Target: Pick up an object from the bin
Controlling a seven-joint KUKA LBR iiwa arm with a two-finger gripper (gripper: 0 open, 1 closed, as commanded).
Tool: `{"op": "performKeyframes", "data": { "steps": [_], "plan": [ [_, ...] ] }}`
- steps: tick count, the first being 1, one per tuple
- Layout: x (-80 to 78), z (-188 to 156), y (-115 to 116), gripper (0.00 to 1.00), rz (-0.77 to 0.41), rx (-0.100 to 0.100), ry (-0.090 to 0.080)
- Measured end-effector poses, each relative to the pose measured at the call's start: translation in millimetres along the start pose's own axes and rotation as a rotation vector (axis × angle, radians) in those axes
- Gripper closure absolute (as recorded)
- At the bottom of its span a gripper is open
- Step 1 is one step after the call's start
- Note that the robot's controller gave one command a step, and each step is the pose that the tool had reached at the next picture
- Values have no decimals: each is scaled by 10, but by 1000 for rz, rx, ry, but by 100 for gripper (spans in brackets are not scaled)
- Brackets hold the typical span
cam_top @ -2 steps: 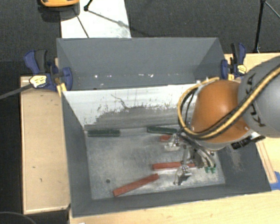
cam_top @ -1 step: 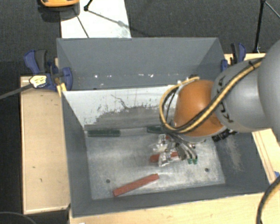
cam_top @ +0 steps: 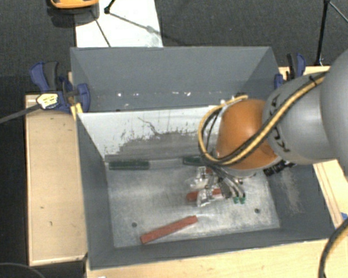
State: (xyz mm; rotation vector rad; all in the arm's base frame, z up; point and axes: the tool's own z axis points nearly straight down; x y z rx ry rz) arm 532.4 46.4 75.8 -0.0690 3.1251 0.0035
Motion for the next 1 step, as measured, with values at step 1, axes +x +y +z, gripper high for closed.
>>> {"op": "performKeyframes", "data": {
  "steps": [1],
  "plan": [
    [-102,-1326,-109,100,31,2,13]
  ]
}}
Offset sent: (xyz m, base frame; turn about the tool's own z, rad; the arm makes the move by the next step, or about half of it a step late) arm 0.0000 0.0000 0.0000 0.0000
